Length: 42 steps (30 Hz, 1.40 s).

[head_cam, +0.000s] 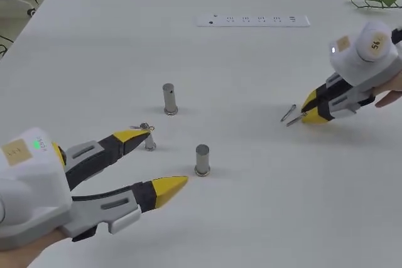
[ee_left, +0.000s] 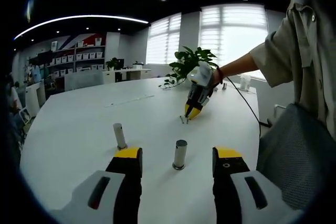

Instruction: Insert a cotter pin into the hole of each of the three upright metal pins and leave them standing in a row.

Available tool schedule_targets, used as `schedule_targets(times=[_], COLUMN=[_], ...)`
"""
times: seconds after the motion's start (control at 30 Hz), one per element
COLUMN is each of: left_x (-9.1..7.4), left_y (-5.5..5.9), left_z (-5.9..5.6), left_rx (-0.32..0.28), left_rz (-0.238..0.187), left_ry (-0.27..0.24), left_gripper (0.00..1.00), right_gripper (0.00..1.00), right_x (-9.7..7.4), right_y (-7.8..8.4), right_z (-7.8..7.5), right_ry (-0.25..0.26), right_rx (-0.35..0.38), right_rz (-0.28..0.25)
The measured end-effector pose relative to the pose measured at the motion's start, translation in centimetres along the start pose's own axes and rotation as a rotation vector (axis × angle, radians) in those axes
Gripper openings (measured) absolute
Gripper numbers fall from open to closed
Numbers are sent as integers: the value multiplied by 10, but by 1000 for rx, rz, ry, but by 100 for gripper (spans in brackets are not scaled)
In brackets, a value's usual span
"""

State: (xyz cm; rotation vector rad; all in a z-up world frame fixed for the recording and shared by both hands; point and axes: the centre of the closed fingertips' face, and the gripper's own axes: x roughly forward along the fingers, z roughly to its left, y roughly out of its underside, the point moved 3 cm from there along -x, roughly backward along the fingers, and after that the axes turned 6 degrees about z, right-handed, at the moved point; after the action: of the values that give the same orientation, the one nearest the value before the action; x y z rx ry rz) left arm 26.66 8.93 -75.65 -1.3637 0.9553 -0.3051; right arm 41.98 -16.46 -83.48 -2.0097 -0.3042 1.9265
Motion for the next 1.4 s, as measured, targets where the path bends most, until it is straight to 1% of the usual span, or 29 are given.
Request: schedule_targets(times=[0.2,0.37,0.6,0.63,0.83,1.1,1.13,1.3,1.4], left_x=[0,0,1,1,1,0,0,-1,-1], left_y=[0,2,2,2,3,0,0,-3,-4], left_z=[-1,-3,-3,-3,-3,0,0,2,1], left_rx=[0,1,-2,-2,-2,-3,-6,-20,-22], left_rz=[3,10,11,12,16,13,11,0,3], left_ry=[3,6,6,6,7,-3,-4,-7,-5], left_gripper=[52,51,50,50,50,50,50,49,48], right_gripper=[6,5,3,3,2,1,1,1,1], right_x=[1,0,0,0,-1,-4,-4,-9,-11], right_y=[1,1,1,1,0,-1,-2,-9,-13], right_z=[-3,-3,-1,-1,-1,0,-2,2,6], right_ry=[11,10,-1,4,5,26,30,55,66], right_rx=[16,11,5,2,-3,-15,-16,-40,-46], right_rz=[16,29,32,32,27,18,11,-5,-14])
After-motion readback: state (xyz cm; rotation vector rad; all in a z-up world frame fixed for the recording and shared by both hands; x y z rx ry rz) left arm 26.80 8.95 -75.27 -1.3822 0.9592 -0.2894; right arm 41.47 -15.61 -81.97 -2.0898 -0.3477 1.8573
